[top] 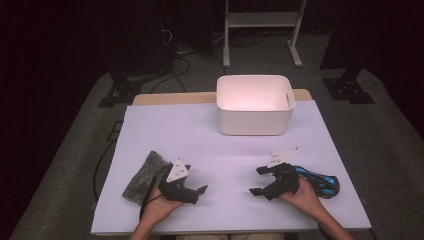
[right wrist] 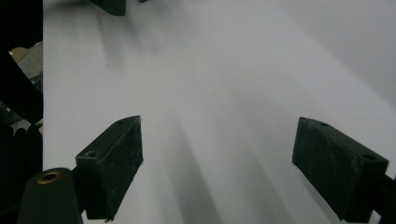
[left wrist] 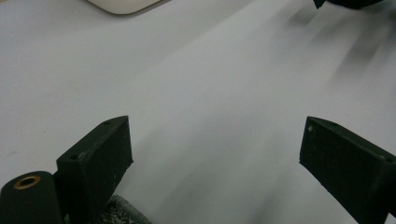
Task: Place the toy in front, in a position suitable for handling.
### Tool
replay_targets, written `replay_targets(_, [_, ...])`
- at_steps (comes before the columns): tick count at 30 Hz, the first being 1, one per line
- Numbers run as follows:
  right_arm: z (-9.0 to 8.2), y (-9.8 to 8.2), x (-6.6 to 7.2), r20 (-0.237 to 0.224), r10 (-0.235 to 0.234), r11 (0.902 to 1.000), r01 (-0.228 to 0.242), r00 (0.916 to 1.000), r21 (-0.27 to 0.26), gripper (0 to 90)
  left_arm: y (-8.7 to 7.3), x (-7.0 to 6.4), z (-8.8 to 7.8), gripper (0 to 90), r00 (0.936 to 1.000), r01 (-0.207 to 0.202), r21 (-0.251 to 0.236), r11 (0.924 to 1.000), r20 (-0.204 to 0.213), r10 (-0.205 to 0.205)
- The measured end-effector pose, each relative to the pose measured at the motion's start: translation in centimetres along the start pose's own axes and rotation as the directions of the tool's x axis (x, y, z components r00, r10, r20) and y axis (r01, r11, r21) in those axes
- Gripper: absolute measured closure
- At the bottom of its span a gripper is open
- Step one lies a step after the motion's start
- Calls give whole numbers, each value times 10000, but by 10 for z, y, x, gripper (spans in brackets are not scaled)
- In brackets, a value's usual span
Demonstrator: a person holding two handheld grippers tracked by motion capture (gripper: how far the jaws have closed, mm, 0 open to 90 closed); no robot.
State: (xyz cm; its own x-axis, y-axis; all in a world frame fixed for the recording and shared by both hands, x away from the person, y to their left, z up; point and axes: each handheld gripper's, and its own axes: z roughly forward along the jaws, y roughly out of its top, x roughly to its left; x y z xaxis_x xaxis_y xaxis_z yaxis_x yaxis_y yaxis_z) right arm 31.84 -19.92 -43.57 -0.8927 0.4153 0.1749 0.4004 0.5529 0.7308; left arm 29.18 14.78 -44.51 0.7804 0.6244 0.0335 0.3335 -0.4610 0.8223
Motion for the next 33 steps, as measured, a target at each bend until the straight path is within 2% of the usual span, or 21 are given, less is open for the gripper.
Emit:
replay_targets(11, [-14, 14, -5, 46, -515, 9976, 513, 9987, 475, 149, -1, 1, 1, 85, 10000, -62, 85, 9999, -18, 62])
replay_targets(15, [-21, 18, -7, 99, -639, 9964, 632, 9979, 568, 149, -1, 0, 1, 85, 9997, -224, 157, 9996, -3, 224])
replay_targets(33, [-42, 20, -11, 224, -748, 9943, 728, 9969, 775, 149, -2, -2, 2, 85, 9986, -529, 369, 9979, 35, 528])
